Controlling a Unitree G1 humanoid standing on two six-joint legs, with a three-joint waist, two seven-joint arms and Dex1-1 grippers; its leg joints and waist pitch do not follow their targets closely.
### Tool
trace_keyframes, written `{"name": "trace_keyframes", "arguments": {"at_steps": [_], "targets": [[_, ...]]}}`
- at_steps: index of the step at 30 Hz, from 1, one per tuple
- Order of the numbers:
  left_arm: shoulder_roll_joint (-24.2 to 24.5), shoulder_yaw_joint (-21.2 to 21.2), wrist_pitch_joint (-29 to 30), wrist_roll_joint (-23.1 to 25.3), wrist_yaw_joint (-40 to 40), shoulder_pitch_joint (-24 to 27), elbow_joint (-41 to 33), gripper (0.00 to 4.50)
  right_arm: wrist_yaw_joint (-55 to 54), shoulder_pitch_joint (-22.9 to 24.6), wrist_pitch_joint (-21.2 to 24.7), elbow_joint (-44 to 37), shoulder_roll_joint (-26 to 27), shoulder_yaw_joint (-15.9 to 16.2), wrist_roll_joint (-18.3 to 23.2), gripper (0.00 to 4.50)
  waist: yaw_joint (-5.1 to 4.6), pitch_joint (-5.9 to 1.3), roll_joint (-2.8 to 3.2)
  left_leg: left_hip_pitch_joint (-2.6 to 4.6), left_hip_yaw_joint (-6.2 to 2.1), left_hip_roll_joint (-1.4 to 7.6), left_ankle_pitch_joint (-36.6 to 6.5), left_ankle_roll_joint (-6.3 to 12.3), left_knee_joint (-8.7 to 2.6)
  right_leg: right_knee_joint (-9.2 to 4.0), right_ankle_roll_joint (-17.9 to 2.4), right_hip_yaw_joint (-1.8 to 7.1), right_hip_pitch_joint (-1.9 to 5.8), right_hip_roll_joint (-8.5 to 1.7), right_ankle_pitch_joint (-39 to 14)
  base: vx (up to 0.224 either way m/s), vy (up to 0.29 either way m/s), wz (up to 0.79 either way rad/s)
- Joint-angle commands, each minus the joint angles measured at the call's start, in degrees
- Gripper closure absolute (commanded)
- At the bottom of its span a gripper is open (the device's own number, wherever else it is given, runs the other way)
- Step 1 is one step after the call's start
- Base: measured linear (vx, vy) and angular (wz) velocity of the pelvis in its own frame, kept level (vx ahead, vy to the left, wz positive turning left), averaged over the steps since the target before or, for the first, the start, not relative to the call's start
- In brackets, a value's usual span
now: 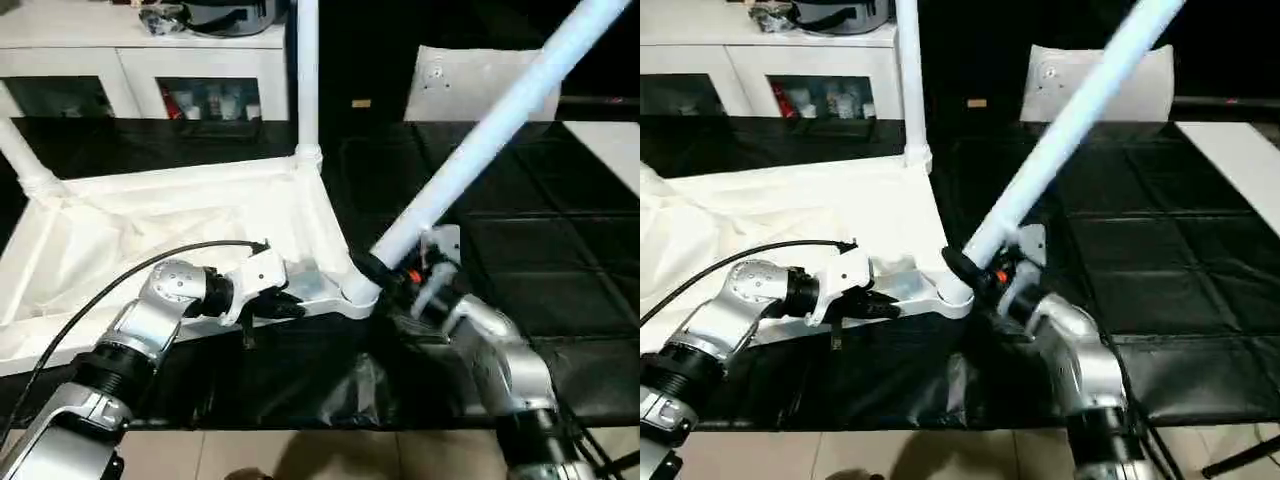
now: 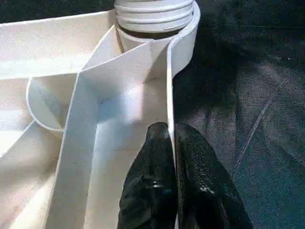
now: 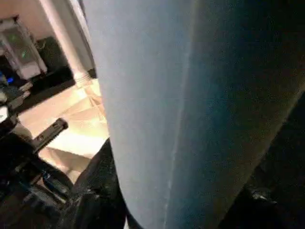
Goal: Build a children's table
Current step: Insert table leg to table base, then rotate leg to tighten
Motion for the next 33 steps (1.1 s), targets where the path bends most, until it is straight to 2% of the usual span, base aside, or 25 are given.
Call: {"name": "trace_keyframes", "arguments": {"at_steps": [1, 2, 3, 4, 5, 7, 8, 9, 10, 11, 13, 14, 15, 16, 17, 21, 25, 29, 33], "targets": [[1.22, -0.33, -0.08, 3.71, 2.79, -1.68, 2.69, 4.50, 1.08, 2.95, 0.17, 1.85, -2.11, 4.13, -5.21, 2.61, -0.31, -2.17, 0.31, 0.98, -1.03, 2.57, -19.69, -2.27, -4.32, -5.92, -8.92, 2.41, 0.66, -4.23, -14.89, 0.000, 0.000, 0.00], [1.42, -0.65, -0.43, 4.04, 2.59, -1.71, 2.72, 4.50, 1.43, 2.91, -0.17, 1.57, -2.58, 4.85, -5.91, 2.61, -0.31, -2.08, 0.08, 1.02, -1.06, 2.60, -20.09, -2.27, -4.37, -6.07, -8.53, 2.38, 0.65, -4.23, -16.10, 0.000, 0.000, 0.00], [1.57, -0.87, -0.66, 4.29, 2.50, -1.74, 2.74, 4.50, 1.81, 2.76, -0.13, 1.37, -2.93, 5.43, -6.33, 2.61, -0.30, -2.08, 0.24, 1.09, -1.08, 2.60, -20.29, -2.29, -4.41, -6.02, -8.49, 2.40, 0.63, -4.26, -16.56, 0.000, 0.000, 0.00], [1.79, -1.15, -0.91, 4.59, 2.37, -1.74, 2.64, 4.50, 2.34, 2.58, -0.08, 1.05, -3.46, 6.21, -6.84, 2.61, -0.44, -1.97, -0.26, 1.07, -1.05, 2.59, -21.00, -2.14, -4.45, -6.17, -8.28, 2.43, 0.54, -4.24, -18.05, 0.000, 0.000, 0.00], [2.11, -1.59, -1.26, 4.97, 1.96, -1.75, 2.48, 4.50, 3.27, 2.27, 0.09, 0.73, -4.23, 7.29, -7.44, 2.61, -0.40, -1.94, -0.40, 1.07, -1.14, 2.67, -21.38, -2.08, -4.52, -6.29, -7.92, 2.41, 0.56, -4.36, -19.61, 0.000, 0.000, 0.00], [2.64, -2.31, -2.01, 5.67, 1.29, -1.86, 2.52, 4.50, 4.82, 1.57, 0.15, 0.64, -5.30, 8.94, -8.39, 2.61, -0.35, -1.95, -0.16, 1.14, -1.15, 2.71, -21.38, -1.96, -4.48, -6.34, -7.60, 2.54, 0.39, -4.45, -20.48, 0.000, 0.000, 0.00], [3.18, -3.17, -3.23, 6.59, 0.69, -2.17, 3.06, 4.50, 6.44, 0.89, 0.52, 0.72, -6.24, 10.45, -8.97, 2.61, -0.39, -1.98, -0.56, 1.06, -1.18, 2.73, -21.15, -1.78, -4.51, -6.34, -7.49, 2.49, 0.50, -4.43, -20.21, 0.000, 0.000, 0.00], [3.42, -3.58, -3.87, 6.96, 0.33, -2.25, 3.19, 4.50, 7.27, 0.71, 0.67, 0.69, -6.56, 10.93, -8.97, 2.61, -0.33, -2.03, -0.43, 1.00, -1.25, 2.77, -20.82, -1.78, -4.55, -6.26, -7.43, 2.48, 0.59, -4.45, -19.73, 0.000, 0.000, 0.00], [3.65, -4.08, -4.66, 7.34, -0.25, -2.42, 3.40, 4.50, 8.43, 0.40, 0.99, 0.86, -6.99, 11.53, -8.89, 2.61, -0.45, -2.18, -1.03, 0.94, -1.02, 2.79, -19.36, -1.35, -4.44, -6.12, -7.70, 2.48, 0.71, -4.35, -16.78, 0.000, 0.000, 0.00], [3.74, -4.27, -4.94, 7.41, -0.47, -2.41, 3.37, 4.50, 8.86, 0.44, 1.02, 0.81, -7.25, 11.84, -8.91, 2.61, -0.39, -2.22, -1.12, 0.82, -1.01, 2.73, -18.51, -1.18, -4.37, -5.93, -7.85, 2.47, 0.83, -4.37, -15.64, 0.000, 0.000, 0.00], [3.98, -5.13, -6.56, 7.46, -2.20, -2.90, 3.98, 4.50, 10.75, 0.18, 0.93, 1.34, -8.02, 12.93, -9.18, 2.61, -0.32, -2.35, -0.92, 0.86, -0.92, 2.71, -17.09, -0.84, -4.31, -5.80, -8.22, 2.39, 0.83, -4.26, -12.60, 0.000, 0.000, 0.00], [4.23, -5.79, -7.92, 7.40, -3.82, -3.39, 4.26, 4.50, 12.47, 0.25, 1.33, 1.25, -8.42, 13.56, -8.75, 2.61, -0.40, -2.44, -1.59, 0.86, -0.80, 2.72, -16.38, -0.62, -4.25, -5.67, -8.48, 2.34, 0.99, -4.15, -10.57, 0.000, 0.000, 0.00], [4.23, -5.79, -7.92, 7.40, -3.82, -3.39, 4.26, 4.50, 12.47, 0.25, 1.33, 1.25, -8.42, 13.56, -8.75, 2.61, -0.33, -2.55, -1.32, 0.94, -0.80, 2.76, -15.91, -0.61, -4.22, -5.43, -8.84, 2.33, 1.02, -4.16, -8.51, 0.000, 0.000, 0.00], [4.37, -6.24, -8.66, 7.41, -5.03, -4.11, 4.42, 4.50, 13.90, 0.25, 1.75, 1.26, -8.56, 14.09, -7.96, 2.61, -0.41, -2.65, -1.75, 0.88, -0.78, 2.72, -15.41, -0.46, -4.17, -5.30, -9.01, 2.24, 1.19, -4.09, -7.19, 0.000, 0.000, 0.00], [4.53, -6.68, -9.12, 7.39, -6.30, -4.69, 4.48, 4.50, 15.01, 0.23, 2.06, 1.32, -8.54, 14.45, -7.38, 2.61, -0.39, -2.74, -1.92, 0.92, -0.79, 2.79, -14.71, -0.22, -4.17, -5.09, -9.38, 2.14, 1.34, -4.07, -5.04, 0.000, 0.000, 0.00], [4.92, -7.62, -9.94, 6.47, -10.63, -6.14, 5.07, 4.50, 17.84, 0.27, 3.07, 0.95, -8.32, 15.58, -5.80, 2.61, -0.37, -3.05, -1.95, 1.22, -0.71, 2.79, -12.91, 0.38, -4.04, -4.67, -10.72, 1.83, 1.66, -4.05, 0.55, 0.000, 0.000, 0.00], [5.09, -7.41, -9.70, 5.77, -13.05, -8.14, 7.31, 4.50, 19.89, 0.88, 3.34, -0.60, -8.11, 17.39, -5.24, 2.61, -0.39, -2.97, -2.00, 1.30, -0.70, 2.84, -13.56, -0.09, -4.17, -4.71, -11.08, 1.77, 1.82, -4.12, 0.44, 0.000, 0.000, 0.00], [5.66, -7.34, -10.83, 7.28, -11.35, -9.54, 10.22, 4.50, 19.54, 1.46, 3.85, -1.83, -7.26, 17.93, -5.58, 2.61, -0.36, -2.70, -1.92, 1.52, -0.78, 2.91, -17.43, -1.27, -4.50, -5.28, -10.94, 1.90, 1.64, -4.39, -5.64, 0.000, 0.000, 0.00], [5.97, -5.96, -9.34, 6.24, -11.15, -8.85, 9.73, 4.50, 17.54, 0.56, 2.89, -0.59, -6.26, 17.27, -6.54, 2.61, -0.39, -2.55, -1.87, 1.62, -1.02, 3.04, -19.73, -2.25, -4.87, -5.63, -10.36, 2.07, 1.54, -4.61, -10.72, 0.000, 0.000, 0.00]]}}
